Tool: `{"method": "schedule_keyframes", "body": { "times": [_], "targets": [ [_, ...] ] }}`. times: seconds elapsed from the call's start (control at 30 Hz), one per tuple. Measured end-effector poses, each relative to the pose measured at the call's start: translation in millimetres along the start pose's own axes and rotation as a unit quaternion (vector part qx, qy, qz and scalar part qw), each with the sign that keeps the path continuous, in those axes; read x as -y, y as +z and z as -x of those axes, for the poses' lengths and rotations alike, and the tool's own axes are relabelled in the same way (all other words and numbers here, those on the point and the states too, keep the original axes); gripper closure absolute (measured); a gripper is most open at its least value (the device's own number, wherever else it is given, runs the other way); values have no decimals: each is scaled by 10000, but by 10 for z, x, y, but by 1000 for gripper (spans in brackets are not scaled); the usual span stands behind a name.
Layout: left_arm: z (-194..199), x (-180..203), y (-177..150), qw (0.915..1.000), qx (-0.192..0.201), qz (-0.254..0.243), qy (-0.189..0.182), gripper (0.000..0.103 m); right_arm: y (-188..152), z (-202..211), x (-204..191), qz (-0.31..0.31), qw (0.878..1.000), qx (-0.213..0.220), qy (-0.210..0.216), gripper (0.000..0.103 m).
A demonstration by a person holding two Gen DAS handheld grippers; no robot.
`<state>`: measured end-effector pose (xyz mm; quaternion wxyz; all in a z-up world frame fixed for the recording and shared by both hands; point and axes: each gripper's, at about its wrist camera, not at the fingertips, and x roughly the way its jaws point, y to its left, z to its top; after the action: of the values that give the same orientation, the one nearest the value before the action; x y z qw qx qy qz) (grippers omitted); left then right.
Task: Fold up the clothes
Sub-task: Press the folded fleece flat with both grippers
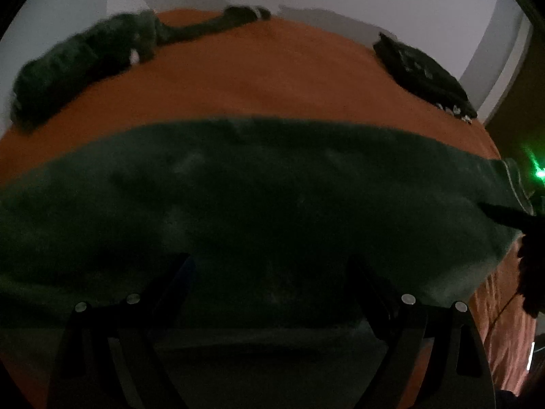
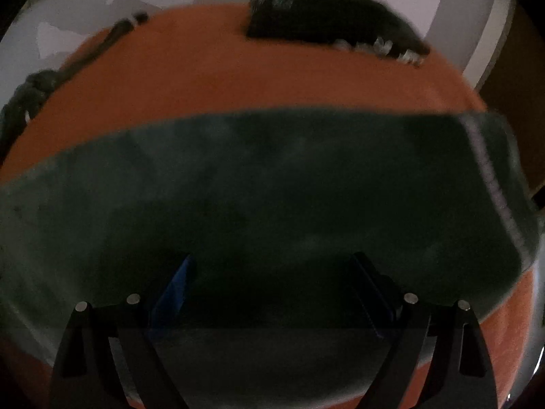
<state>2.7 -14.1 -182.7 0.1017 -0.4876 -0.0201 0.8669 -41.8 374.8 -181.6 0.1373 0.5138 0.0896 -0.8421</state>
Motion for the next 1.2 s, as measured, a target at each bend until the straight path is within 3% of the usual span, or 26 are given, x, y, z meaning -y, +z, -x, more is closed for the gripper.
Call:
{"method": "schedule_keyframes", "body": {
  "times": [0.13, 0.23, 0.6, 0.7, 1.2],
  "targets": [
    [-66, 71, -53, 9992, 70, -353, 190, 9, -101, -49, 74, -150, 9994, 208, 212, 0],
    [-107, 12, -48, 9994, 120, -303, 91, 5, -160, -57, 110, -187, 9988, 321, 325, 0],
    [-123, 39, -131, 9993, 217, -303, 84, 1, -308, -93, 133, -110, 9976, 670, 148, 0],
    [-88, 75, -130, 9988, 254, -346, 251, 1, -361, -87, 152, -107, 9967, 793, 136, 0],
    [-65, 31, -112, 9994, 314, -32, 164, 1, -215, -95, 238, -80, 9980, 568, 282, 0]
  ]
}}
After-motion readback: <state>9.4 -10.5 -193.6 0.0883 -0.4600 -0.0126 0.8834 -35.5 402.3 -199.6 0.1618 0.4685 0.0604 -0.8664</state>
